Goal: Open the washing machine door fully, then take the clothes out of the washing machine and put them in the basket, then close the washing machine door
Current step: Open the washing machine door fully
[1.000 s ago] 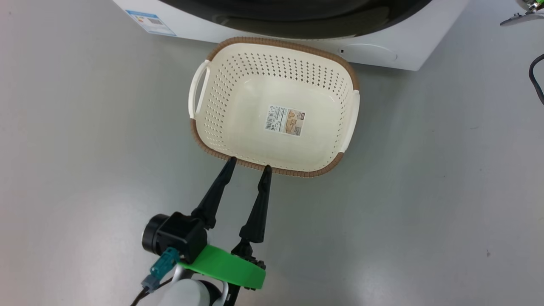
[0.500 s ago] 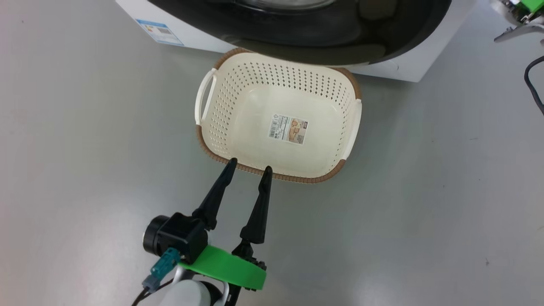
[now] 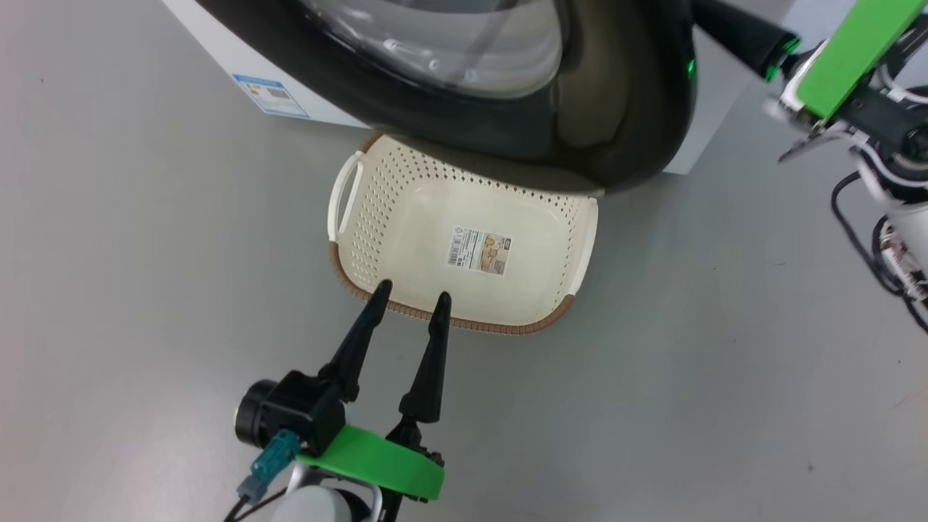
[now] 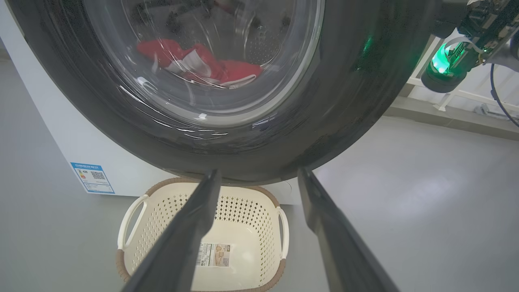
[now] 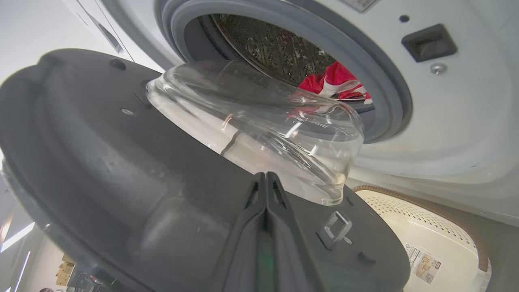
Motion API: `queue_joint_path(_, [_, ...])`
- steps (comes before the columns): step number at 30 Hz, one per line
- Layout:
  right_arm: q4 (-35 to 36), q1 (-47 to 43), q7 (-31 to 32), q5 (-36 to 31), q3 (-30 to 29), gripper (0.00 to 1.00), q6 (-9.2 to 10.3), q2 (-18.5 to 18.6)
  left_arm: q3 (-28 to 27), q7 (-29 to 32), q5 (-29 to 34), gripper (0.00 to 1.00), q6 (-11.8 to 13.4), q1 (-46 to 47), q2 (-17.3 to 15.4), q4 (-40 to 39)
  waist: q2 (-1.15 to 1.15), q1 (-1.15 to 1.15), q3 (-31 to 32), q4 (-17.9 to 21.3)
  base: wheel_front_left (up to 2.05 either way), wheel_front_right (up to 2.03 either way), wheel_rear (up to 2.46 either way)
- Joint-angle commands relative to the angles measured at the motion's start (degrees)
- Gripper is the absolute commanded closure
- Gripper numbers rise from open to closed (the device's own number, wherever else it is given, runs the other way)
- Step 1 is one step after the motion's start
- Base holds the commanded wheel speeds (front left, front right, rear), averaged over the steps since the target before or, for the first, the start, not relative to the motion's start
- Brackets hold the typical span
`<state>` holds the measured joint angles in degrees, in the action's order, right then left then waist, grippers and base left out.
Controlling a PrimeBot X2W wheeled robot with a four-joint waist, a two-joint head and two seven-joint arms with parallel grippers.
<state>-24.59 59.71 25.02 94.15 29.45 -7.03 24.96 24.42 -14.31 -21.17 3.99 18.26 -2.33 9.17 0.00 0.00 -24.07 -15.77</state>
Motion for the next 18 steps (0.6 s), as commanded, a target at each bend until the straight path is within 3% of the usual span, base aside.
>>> queue_joint_path(1, [2.5,-1.8,0.8,0.6,1.0,1.0,-0.46,-1.9,-1.9,-0.7,0.5,0.0,-0.3,-1.5,-0.5,-1.0,0.0,0.0,0.7,0.3,0.0,0.0,0.0])
queue_joint_path(18, [7.4,-8.8,6.4,1.9,0.1,1.0,-0.46,-3.4,-2.9,-0.7,1.0,0.0,-0.8,-3.0,-0.5,-1.0,0.0,0.0,2.5,0.5,0.0,0.0,0.0])
